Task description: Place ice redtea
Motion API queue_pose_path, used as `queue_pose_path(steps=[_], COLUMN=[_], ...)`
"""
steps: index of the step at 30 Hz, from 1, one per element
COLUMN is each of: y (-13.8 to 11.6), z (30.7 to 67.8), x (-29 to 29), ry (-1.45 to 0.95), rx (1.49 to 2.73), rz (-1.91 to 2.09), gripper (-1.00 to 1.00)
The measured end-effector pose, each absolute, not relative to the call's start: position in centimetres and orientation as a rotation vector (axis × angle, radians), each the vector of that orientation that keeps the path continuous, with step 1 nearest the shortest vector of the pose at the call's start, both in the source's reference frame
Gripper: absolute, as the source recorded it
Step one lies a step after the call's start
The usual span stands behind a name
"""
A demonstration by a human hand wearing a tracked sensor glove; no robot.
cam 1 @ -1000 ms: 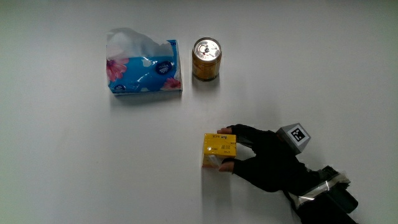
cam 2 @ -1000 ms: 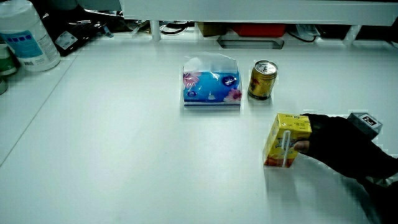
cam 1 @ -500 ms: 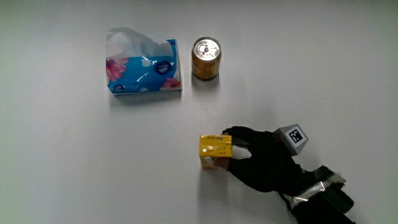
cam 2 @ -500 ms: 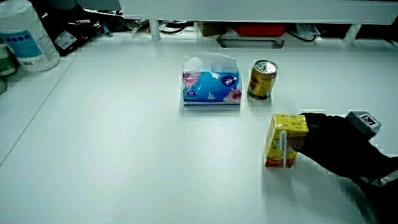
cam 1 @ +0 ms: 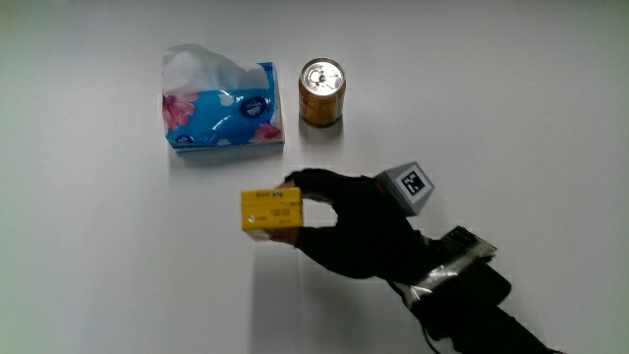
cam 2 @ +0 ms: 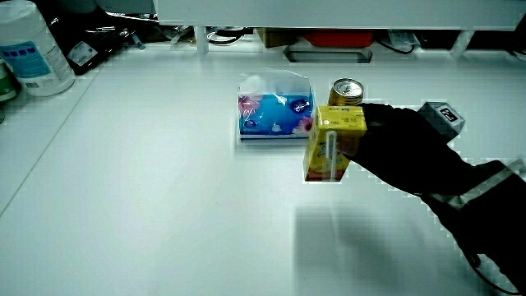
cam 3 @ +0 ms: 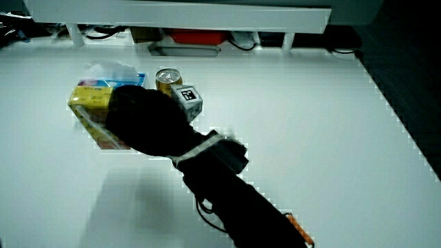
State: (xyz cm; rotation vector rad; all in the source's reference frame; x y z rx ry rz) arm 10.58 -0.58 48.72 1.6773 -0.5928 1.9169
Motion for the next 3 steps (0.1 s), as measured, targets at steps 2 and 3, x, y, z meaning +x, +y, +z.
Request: queue_pose_path(steps=[2,3], y=[-1.06,-1.3], z=[48.37,48.12], x=[9.87,9.52], ry=[-0.556,-0.543], rx=[1.672,1.654], rz=[1.948,1.974], gripper=[-1.0,-1.0])
